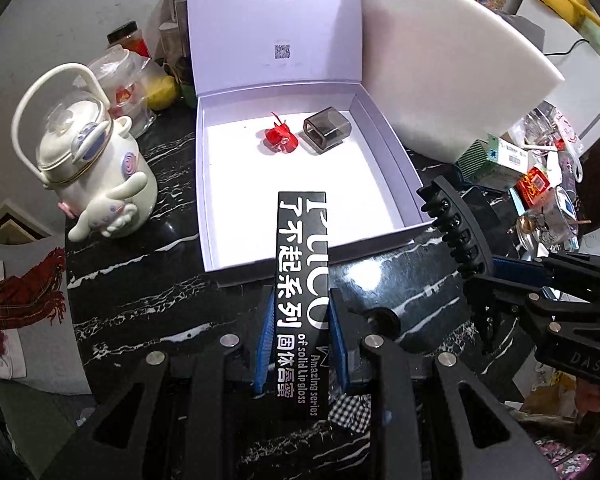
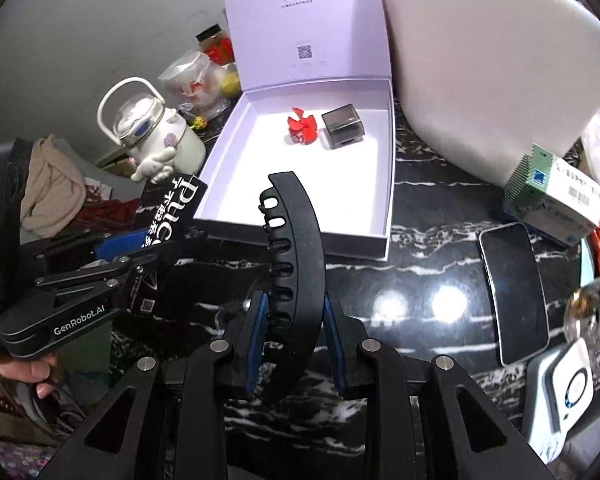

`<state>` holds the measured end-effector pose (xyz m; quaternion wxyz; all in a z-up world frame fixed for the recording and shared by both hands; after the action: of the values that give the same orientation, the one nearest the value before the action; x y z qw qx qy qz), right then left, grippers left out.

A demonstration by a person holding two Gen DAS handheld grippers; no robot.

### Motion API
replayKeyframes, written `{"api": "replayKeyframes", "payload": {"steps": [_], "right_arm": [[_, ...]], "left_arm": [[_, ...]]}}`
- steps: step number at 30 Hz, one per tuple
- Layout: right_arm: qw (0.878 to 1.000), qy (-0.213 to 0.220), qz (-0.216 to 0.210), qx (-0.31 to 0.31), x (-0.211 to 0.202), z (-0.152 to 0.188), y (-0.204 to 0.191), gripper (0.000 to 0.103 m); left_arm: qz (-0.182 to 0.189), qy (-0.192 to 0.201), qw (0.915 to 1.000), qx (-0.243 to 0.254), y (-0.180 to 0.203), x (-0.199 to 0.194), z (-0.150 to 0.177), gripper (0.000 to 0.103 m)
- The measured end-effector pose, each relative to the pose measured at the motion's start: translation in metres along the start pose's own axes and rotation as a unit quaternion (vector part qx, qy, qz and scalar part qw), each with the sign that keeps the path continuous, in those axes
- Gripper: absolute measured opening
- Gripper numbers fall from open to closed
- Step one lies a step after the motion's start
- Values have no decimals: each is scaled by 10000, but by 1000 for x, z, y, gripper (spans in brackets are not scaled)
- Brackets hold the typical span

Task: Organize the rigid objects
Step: 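Lift the black card with the left gripper while the right gripper carries the comb toward the box, then lower the card into the box while the right gripper lowers and releases the comb inside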

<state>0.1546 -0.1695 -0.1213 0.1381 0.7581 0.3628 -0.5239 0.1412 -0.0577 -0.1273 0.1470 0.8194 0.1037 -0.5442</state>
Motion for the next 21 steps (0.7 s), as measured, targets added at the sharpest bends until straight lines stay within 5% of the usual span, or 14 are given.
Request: {"api": "replayKeyframes", "payload": {"steps": [21], "right_arm": [[9987,-364,-294,193,55,-51,48,28]], "left_arm": [[-42,-313,9991,-283,-10,62,-62,25]]}}
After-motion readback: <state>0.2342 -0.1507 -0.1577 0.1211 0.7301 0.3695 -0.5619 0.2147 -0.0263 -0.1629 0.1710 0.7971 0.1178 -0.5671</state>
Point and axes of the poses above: each gripper's, at about its wrist camera, not at the fingertips, and x roughly the way its jaws point, y to its right, z to its underside, the point moved 6 cm from there along x, roughly the way its jaws point, and after that the axes turned 14 degrees about -x, right-handed, at the moved point
